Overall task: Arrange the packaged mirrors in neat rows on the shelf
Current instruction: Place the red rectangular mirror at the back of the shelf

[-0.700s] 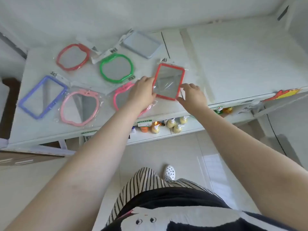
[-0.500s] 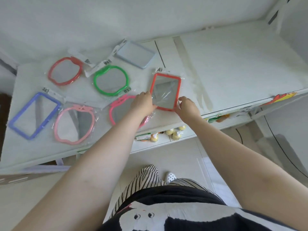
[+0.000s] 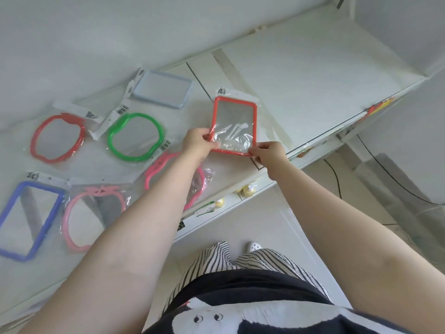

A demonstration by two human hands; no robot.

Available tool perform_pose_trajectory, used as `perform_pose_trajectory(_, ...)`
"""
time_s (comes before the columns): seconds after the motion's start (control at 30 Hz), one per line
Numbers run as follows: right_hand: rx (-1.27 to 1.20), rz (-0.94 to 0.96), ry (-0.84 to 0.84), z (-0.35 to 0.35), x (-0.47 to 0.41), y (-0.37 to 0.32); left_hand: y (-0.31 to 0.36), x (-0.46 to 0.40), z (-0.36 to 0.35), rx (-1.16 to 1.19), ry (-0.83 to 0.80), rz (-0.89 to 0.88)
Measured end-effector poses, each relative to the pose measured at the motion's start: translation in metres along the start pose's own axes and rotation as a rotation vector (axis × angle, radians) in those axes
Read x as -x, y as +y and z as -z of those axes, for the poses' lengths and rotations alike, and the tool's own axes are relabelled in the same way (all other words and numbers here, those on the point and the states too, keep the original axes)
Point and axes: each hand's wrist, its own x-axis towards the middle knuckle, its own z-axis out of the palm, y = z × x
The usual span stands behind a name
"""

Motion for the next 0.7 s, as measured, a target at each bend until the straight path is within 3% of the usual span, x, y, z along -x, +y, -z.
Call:
perform_pose_trajectory(0.1,-0.119,0.022,0.050,0.026,0.006,-0.008,0.025,0.003,-0.012,0.222,-0.127,-0.045)
perform_pose_trajectory(0.27,-0.250,0.034,0.133,0.083,0.022,-0.013,0.068,0.015,-0.052,0.480,-0.333,0.037)
perform_pose_trajectory(0.7,-0.341,0.059,0.384,0.305,0.056,0.059,0.147,0.090,-0.258,0.488,-0.565,0.051)
